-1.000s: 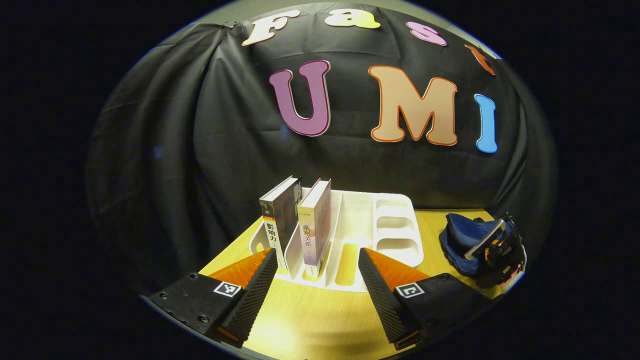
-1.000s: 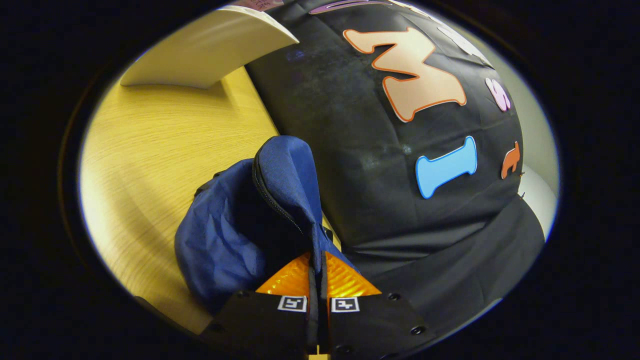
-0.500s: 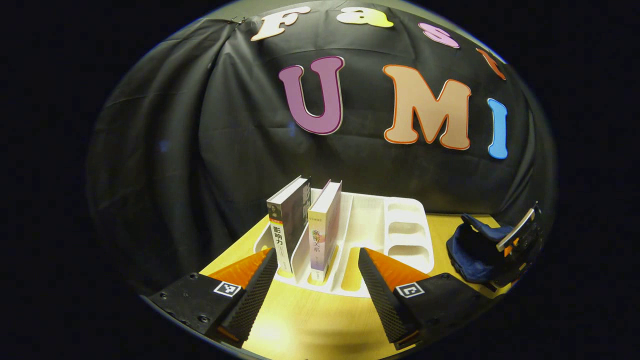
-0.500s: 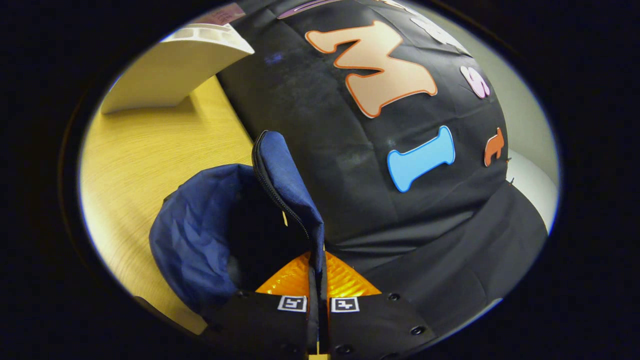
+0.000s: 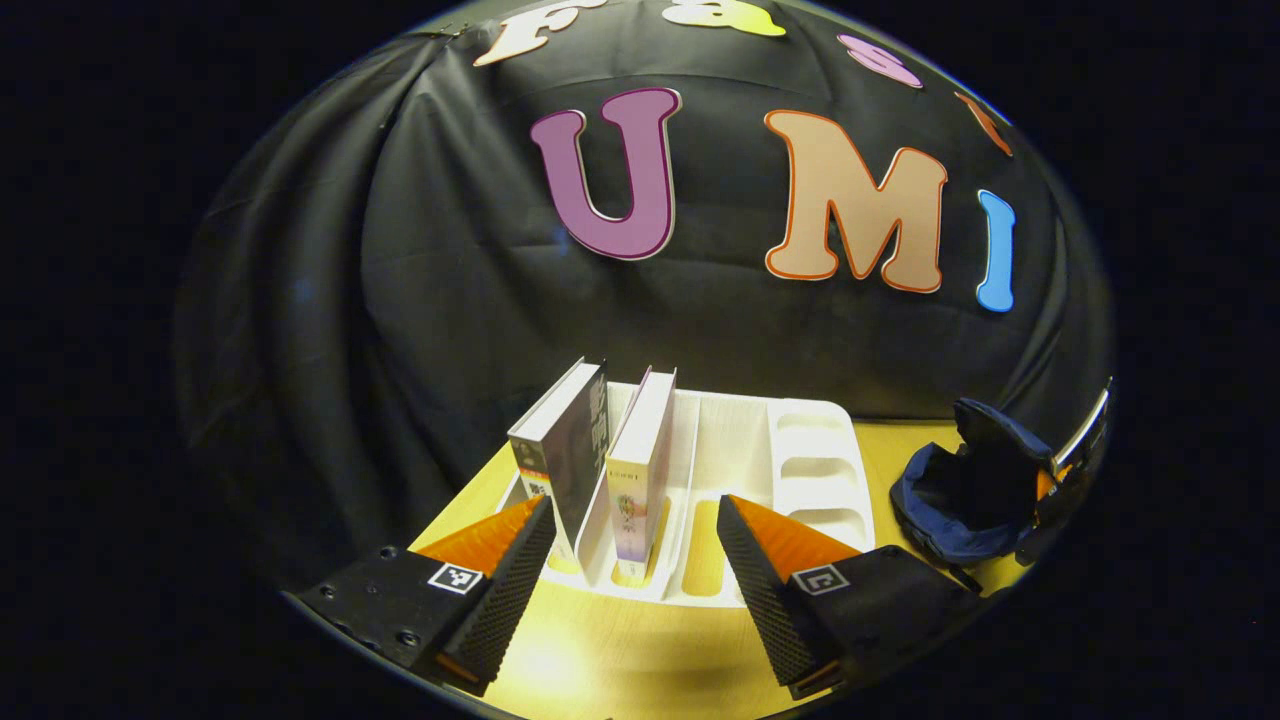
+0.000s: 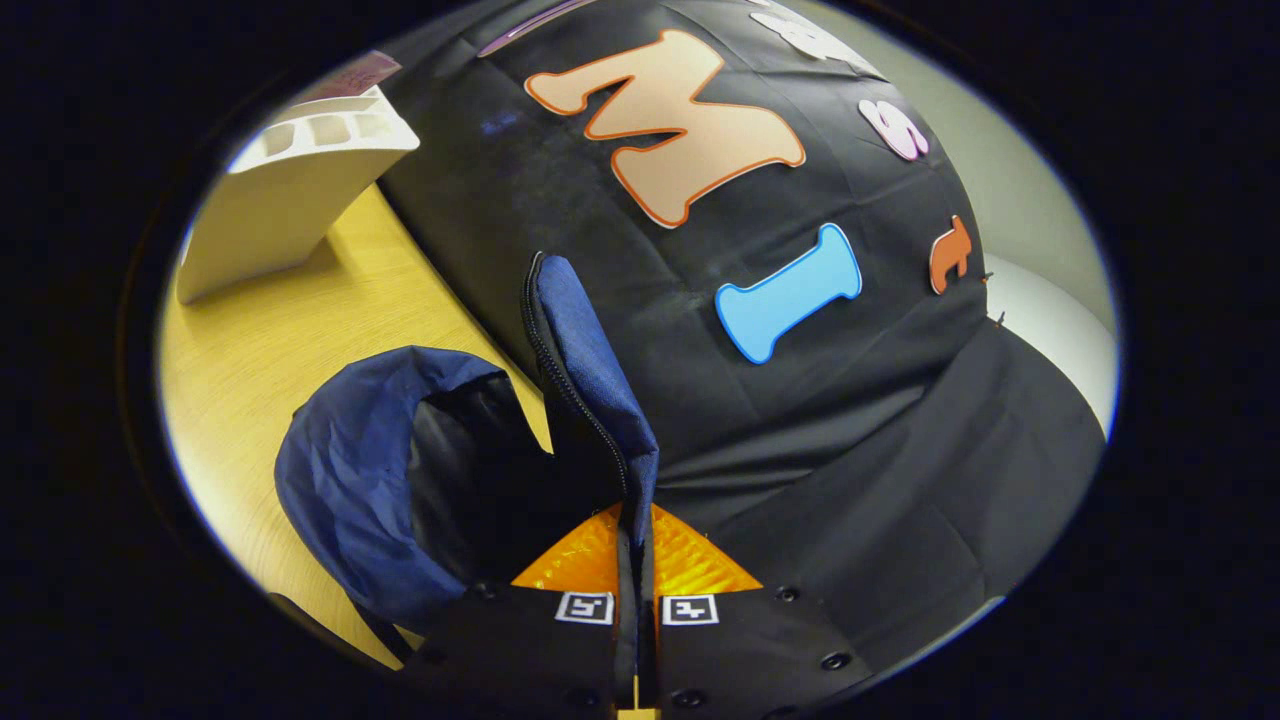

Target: Open the schoolbag, grab two books from the bookshelf and put them into the schoolbag.

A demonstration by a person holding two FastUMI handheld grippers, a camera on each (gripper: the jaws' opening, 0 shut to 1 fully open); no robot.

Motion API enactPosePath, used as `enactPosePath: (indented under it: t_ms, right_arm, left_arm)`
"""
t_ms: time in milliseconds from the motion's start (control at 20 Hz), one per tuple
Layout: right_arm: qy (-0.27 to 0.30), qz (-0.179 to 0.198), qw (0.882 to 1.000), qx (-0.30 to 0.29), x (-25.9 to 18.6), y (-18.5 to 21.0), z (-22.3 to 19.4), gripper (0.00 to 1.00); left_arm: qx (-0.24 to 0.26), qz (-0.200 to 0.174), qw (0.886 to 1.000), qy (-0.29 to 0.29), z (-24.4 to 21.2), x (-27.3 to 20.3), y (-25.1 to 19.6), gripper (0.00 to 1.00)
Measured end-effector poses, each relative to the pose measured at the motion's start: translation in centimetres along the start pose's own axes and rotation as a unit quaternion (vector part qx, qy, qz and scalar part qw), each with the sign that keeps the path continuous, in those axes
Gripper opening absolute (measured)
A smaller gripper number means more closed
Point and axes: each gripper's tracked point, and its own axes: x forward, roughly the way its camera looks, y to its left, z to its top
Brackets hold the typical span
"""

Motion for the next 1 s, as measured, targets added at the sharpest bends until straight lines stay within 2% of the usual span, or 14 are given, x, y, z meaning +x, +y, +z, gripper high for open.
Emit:
enactPosePath:
  t_ms: [250,500,850,1000]
  right_arm:
    - [0.010,-0.006,1.000,0.017,-1.1,-1.2,0.0,0.02]
    - [0.019,-0.007,1.000,0.023,-1.4,-1.8,-0.4,0.02]
    - [0.018,-0.004,1.000,0.019,-1.4,-1.4,-0.6,0.02]
    - [0.019,-0.004,1.000,0.023,-1.4,-1.5,-0.7,0.04]
  left_arm:
    - [0.016,-0.031,0.999,0.033,1.7,3.2,-0.3,0.95]
    - [0.004,-0.059,0.993,0.102,1.1,6.0,-0.2,0.95]
    - [0.015,-0.089,0.970,0.224,-1.4,8.2,-0.1,0.94]
    - [0.041,-0.100,0.960,0.259,-1.7,8.8,-0.3,0.93]
